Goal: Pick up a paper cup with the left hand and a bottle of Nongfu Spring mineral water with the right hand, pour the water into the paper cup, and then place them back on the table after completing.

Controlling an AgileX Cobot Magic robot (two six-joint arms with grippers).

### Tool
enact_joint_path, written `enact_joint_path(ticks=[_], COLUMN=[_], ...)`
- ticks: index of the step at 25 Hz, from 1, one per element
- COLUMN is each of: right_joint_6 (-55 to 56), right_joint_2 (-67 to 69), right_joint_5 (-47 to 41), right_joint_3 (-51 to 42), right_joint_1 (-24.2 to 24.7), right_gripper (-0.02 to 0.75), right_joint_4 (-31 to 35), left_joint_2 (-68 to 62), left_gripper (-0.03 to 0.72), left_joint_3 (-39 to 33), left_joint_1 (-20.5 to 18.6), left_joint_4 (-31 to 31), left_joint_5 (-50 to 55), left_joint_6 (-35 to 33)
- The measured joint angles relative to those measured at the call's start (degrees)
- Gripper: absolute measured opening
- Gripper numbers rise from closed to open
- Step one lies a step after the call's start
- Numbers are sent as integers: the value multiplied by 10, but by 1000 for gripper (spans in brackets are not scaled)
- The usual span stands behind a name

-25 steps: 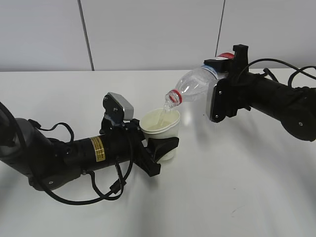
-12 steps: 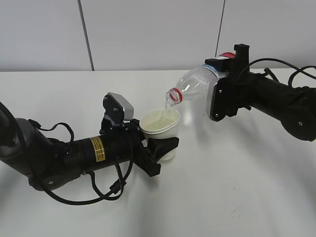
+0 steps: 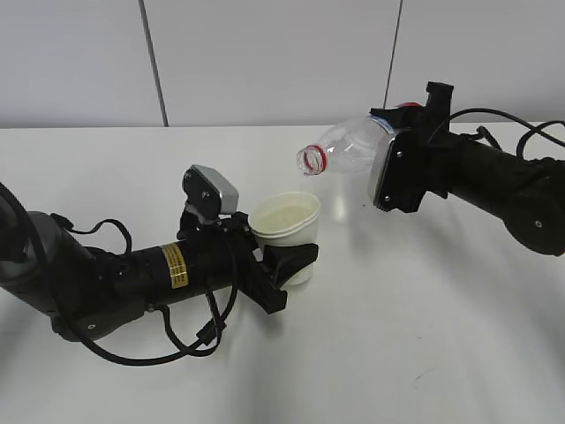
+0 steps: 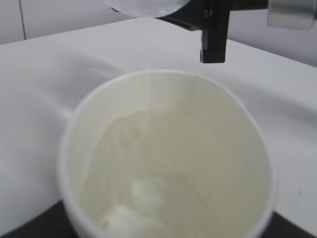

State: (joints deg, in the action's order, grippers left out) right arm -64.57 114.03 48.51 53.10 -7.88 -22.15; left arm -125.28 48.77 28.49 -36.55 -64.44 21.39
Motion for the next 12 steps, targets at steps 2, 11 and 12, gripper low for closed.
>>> enact_joint_path(ticks=[2,11,12], right_joint_6=[17,102,122], right_joint_2=[0,0,0], right_joint_5=[0,0,0], right_joint_3=[0,0,0], right_joint_1=[0,0,0], right_gripper=[382,382,382], right_joint_4=[0,-3,-2], left_joint_2=[0,0,0], left_gripper=[377,377,377], left_joint_3=[0,0,0], left_joint_1=[0,0,0], left_joint_4=[3,15,17], left_joint_5=[0,1,1], left_joint_6=[0,0,0])
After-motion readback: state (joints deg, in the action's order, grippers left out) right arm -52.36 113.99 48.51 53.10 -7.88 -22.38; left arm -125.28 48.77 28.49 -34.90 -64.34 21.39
